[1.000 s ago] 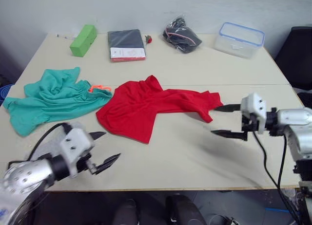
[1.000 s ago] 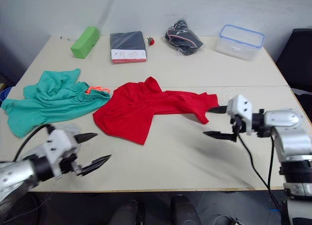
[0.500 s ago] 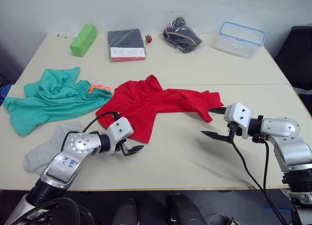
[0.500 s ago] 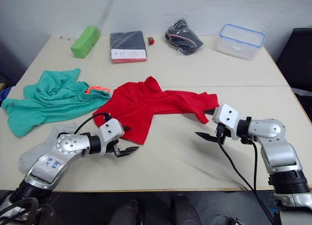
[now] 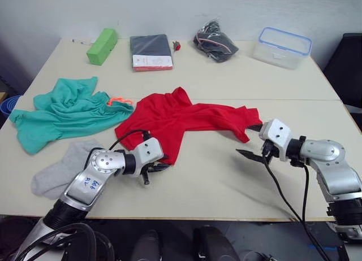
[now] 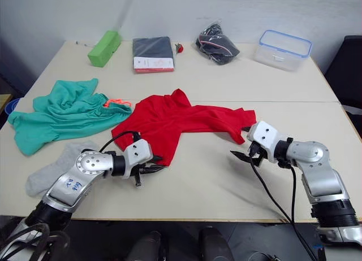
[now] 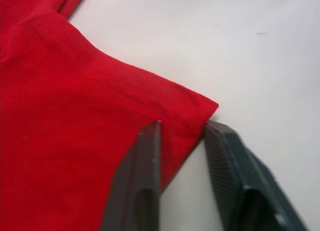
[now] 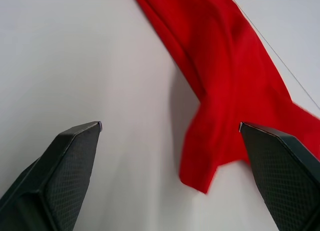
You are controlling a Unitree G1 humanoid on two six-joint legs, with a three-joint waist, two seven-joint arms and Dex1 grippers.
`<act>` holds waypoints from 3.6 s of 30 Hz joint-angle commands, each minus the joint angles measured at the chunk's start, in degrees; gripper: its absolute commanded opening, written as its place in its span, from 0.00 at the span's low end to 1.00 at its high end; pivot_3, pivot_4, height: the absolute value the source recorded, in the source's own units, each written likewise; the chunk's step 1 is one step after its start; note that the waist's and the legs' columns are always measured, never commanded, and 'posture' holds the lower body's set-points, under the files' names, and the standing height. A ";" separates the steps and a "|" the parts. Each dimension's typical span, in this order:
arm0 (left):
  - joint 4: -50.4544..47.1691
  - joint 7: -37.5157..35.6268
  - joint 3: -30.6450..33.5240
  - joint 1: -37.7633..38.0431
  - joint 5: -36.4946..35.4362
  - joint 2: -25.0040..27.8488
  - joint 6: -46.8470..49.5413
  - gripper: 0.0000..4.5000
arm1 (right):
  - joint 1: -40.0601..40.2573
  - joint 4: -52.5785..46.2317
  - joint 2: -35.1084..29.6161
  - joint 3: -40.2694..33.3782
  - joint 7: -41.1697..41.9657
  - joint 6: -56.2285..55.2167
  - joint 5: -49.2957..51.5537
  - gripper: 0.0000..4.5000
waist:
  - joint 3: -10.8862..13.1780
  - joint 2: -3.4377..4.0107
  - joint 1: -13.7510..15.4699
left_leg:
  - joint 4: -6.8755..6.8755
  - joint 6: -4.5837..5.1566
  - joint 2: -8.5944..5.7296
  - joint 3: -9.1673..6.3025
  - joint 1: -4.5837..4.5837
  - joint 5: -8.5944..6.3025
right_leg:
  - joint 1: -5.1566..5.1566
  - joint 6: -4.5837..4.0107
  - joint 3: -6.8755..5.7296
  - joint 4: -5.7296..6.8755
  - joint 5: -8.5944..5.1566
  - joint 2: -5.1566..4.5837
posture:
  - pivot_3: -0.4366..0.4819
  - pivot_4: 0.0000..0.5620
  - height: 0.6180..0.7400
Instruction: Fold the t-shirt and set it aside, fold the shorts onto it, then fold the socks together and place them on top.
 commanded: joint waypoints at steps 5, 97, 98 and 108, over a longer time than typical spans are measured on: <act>1.78 -0.35 0.28 0.91 2.59 0.41 0.69 0.00 | -3.62 2.73 3.70 -0.99 -2.89 10.26 2.88 0.96 | -0.01 0.01 -0.16 | 0.00 -0.01 0.00 0.00 0.01 0.00 | 0.00 0.00 0.00 0.02 0.00 0.00 | 0.48 0.27 1.00; 7.23 -3.43 26.26 3.72 -22.95 9.12 22.64 0.00 | -27.37 44.21 -11.31 26.15 39.45 2.37 16.47 0.01 | 0.07 0.07 -1.65 | 0.18 -0.11 0.00 0.01 -0.54 0.05 | -0.82 -0.13 -0.04 0.64 -0.08 -0.05 | 0.48 0.27 1.00; 7.68 -3.43 26.10 3.46 -22.60 8.98 22.20 0.00 | -27.97 45.36 -10.75 25.49 39.45 1.92 15.66 0.01 | 0.07 0.07 -1.64 | 0.19 -0.12 0.00 0.03 -0.54 0.06 | -0.83 -0.13 -0.02 0.65 -0.08 -0.04 | 0.48 0.27 1.00; 3.07 -3.98 29.24 9.38 -20.04 10.96 16.18 0.40 | -20.53 35.02 -12.64 13.16 33.32 -5.95 11.76 0.57 | 0.07 0.07 -1.69 | 0.20 -0.12 0.02 0.02 -0.53 0.06 | -0.84 -0.13 -0.02 0.74 -0.08 -0.05 | 0.48 0.27 1.00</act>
